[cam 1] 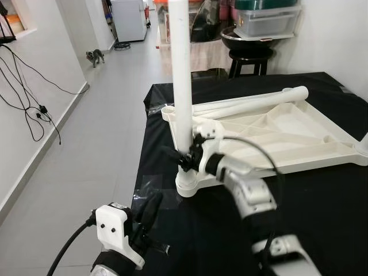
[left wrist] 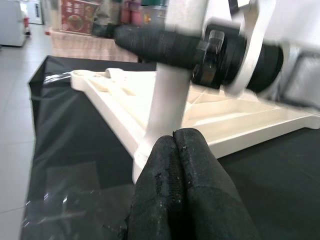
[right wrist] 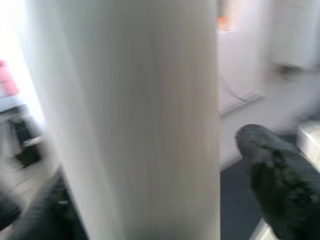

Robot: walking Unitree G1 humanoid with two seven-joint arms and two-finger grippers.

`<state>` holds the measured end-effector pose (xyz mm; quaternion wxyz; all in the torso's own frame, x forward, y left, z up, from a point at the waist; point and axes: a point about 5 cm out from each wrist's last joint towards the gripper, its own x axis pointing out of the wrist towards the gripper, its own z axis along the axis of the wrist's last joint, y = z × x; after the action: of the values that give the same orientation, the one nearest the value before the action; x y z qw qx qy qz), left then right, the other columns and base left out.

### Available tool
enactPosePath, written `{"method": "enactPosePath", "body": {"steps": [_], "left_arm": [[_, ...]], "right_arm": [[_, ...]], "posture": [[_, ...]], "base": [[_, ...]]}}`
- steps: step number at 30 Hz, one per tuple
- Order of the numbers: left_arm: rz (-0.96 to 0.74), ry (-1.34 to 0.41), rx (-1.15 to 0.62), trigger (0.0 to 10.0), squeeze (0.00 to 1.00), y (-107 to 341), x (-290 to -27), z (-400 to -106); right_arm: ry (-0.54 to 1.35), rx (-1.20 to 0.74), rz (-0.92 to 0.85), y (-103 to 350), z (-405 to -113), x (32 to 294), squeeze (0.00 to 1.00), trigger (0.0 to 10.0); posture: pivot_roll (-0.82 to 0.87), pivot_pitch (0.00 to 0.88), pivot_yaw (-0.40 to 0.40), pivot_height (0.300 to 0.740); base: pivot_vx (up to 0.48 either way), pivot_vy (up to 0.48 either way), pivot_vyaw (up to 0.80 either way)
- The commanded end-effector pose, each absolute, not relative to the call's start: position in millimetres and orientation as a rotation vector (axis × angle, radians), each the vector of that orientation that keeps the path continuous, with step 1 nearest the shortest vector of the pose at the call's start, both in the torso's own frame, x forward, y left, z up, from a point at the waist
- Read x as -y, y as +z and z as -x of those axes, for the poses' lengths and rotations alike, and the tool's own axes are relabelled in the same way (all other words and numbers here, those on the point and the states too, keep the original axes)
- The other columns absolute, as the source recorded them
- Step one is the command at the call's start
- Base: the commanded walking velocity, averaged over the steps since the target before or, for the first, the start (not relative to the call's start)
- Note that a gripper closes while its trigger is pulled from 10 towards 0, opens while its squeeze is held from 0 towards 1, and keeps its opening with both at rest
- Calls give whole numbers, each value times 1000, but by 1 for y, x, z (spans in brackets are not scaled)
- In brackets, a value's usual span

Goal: Building children table

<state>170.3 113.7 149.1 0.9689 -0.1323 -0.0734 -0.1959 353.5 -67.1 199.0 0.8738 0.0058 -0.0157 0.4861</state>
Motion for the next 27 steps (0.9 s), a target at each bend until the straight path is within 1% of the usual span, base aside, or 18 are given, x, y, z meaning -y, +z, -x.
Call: {"method": "enactPosePath", "body": {"steps": [1,3,5,6,8,12,17,18,19,24,27], "left_arm": [[263,-388,136,10000,0,146,-115,-170],[261,-389,137,10000,0,146,-115,-170],[261,-389,137,10000,0,146,-115,-170],[261,-388,137,10000,0,146,-115,-170],[260,-388,137,10000,0,146,-115,-170],[259,-386,138,10000,0,146,-115,-171],[258,-384,138,10000,0,147,-115,-171],[257,-382,138,10000,0,147,-114,-171],[258,-382,138,10000,0,147,-114,-171],[258,-382,137,10000,0,147,-113,-171],[260,-385,137,10000,0,147,-113,-171]], "right_arm": [[1161,49,0,198,-351,60,1000,10000],[1265,27,48,196,-352,59,1000,10000],[1294,14,61,195,-352,59,1000,10000],[1319,1,94,194,-352,58,0,10000],[1336,-8,132,193,-353,58,0,10000],[1400,-51,121,192,-354,59,0,10000],[1419,-76,110,189,-354,60,0,10000],[1441,-90,88,187,-354,62,0,2118],[1433,-89,68,186,-355,66,0,0],[1433,-84,54,186,-357,69,0,0],[1409,-65,34,185,-357,79,0,0]], "posture": [[-39,19,38,740],[-38,13,39,740],[-36,11,39,740],[-34,10,38,740],[-34,10,38,740],[-34,10,38,740],[-22,3,32,740],[-23,4,34,740],[-22,4,34,740],[-22,4,34,740],[-33,13,42,740]], "base": [[0,0,0],[0,0,0],[0,0,0],[0,0,0],[0,0,0],[0,0,0],[0,0,0],[0,0,0],[0,0,0],[0,0,0],[0,0,0]]}}
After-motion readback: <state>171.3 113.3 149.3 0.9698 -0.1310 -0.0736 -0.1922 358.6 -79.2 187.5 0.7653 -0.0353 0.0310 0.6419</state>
